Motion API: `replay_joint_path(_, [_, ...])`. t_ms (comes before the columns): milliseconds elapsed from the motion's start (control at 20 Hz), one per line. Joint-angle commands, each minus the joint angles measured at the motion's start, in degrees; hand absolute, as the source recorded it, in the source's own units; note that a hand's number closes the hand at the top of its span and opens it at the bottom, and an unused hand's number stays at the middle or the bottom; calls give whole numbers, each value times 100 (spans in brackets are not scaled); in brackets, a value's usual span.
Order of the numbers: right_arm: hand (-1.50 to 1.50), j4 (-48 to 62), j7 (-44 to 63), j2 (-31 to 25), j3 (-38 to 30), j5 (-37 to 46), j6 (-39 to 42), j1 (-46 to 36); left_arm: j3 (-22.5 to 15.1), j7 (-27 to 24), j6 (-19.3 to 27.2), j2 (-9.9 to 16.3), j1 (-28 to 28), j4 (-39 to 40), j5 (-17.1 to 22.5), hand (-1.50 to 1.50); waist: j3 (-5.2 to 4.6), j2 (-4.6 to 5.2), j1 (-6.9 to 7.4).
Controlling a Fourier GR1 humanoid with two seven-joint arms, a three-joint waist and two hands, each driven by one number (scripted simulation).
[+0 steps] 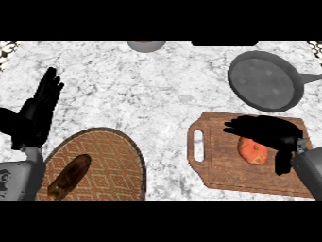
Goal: Pick the squash from the cutting board and place it in the pan
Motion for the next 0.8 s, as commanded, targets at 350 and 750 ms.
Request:
replay_joint_path(350, [150, 1162, -913, 455, 238, 618, -939, -314, -6, 476, -58, -64, -6, -490, -26, 0, 2, 3, 37])
replay_joint_path(750, [150, -609, 760, 1167, 137, 541, -97, 723, 186, 87, -33, -86, -61, -1, -95, 0, -9, -53, -166])
